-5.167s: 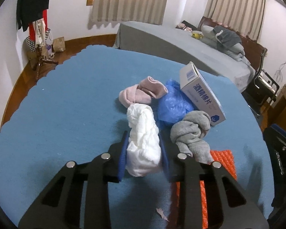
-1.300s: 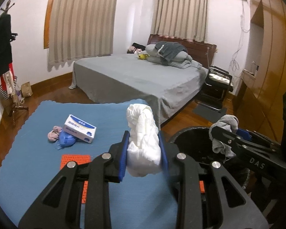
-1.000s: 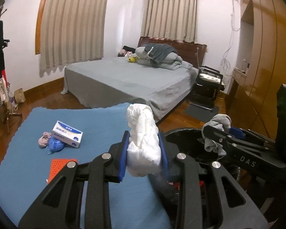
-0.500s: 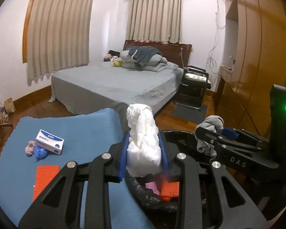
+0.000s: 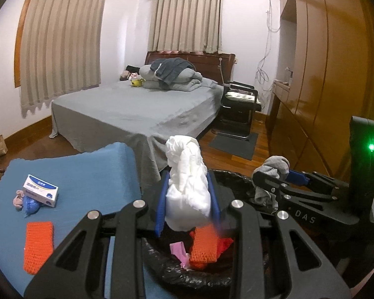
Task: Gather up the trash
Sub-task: 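Carry the tissue and sock over the trash bin and open both tools, then return the left tool to the blanket and grasp the orange mesh pad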
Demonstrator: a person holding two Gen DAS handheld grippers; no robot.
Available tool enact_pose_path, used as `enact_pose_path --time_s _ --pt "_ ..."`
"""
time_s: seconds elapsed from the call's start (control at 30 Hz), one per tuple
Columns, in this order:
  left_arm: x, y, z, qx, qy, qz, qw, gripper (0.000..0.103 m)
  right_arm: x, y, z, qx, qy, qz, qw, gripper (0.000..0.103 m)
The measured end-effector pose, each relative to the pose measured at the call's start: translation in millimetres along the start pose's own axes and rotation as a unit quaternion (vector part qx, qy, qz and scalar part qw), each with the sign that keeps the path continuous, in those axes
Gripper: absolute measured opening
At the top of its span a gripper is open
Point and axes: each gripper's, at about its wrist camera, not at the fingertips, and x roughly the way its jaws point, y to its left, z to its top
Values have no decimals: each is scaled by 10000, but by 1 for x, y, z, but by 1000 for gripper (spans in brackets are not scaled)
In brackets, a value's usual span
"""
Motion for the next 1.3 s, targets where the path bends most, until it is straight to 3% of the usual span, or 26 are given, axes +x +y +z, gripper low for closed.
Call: enact_pose_path --time_s 0.6,0.73,0.83,1.03,1.17,1.3 --pt "67 -13 -25 132 547 -296 9980 31 42 -37 -18 208 360 -300 9987 52" --pt "81 -13 -27 200 636 -398 9970 46 49 -43 -18 242 376 -434 9981 68" --pt "85 -10 -31 183 664 -408 9968 50 50 -48 -19 283 369 -507 9976 74" --pt "84 2 -33 141 610 -224 9978 69 47 -47 -21 283 281 -684 9969 97" --pt "78 18 -32 15 544 -32 9985 83 46 -43 -23 363 317 -673 9966 97" --pt "70 35 -28 -87 484 151 9987 86 47 -37 -25 381 326 -647 9966 97"
